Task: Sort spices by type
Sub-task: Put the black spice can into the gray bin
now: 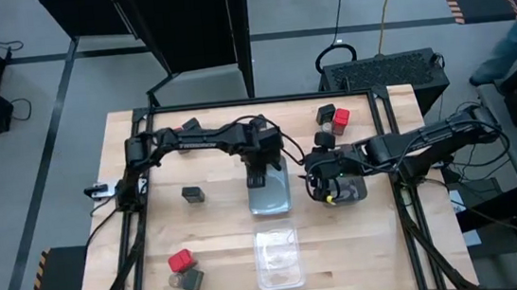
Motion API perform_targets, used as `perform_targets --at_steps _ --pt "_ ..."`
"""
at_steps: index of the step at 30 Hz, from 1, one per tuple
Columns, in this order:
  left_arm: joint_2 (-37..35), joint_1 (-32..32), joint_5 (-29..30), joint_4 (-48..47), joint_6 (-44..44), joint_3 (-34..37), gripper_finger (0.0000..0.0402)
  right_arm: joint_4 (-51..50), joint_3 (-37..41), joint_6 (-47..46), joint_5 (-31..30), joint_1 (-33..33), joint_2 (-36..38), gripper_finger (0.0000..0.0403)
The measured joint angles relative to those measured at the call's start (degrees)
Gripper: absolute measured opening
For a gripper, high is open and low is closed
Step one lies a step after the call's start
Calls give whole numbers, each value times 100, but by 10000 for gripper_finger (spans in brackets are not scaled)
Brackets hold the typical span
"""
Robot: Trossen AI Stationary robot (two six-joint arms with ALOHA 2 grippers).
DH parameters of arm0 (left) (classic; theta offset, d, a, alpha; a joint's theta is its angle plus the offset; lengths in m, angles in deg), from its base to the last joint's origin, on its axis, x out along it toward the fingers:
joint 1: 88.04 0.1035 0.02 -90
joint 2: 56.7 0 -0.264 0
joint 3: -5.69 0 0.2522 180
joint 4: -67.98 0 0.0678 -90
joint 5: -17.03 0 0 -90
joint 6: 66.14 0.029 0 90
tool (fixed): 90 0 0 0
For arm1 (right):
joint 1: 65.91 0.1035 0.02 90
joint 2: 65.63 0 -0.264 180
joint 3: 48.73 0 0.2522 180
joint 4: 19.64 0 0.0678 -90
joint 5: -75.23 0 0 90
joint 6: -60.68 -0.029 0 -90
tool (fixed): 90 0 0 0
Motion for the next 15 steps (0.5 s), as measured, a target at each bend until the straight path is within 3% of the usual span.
perform_targets --at_steps 15 --pt "61 18 167 364 -127 7 134 -8 -2 -27 12 0 2 185"
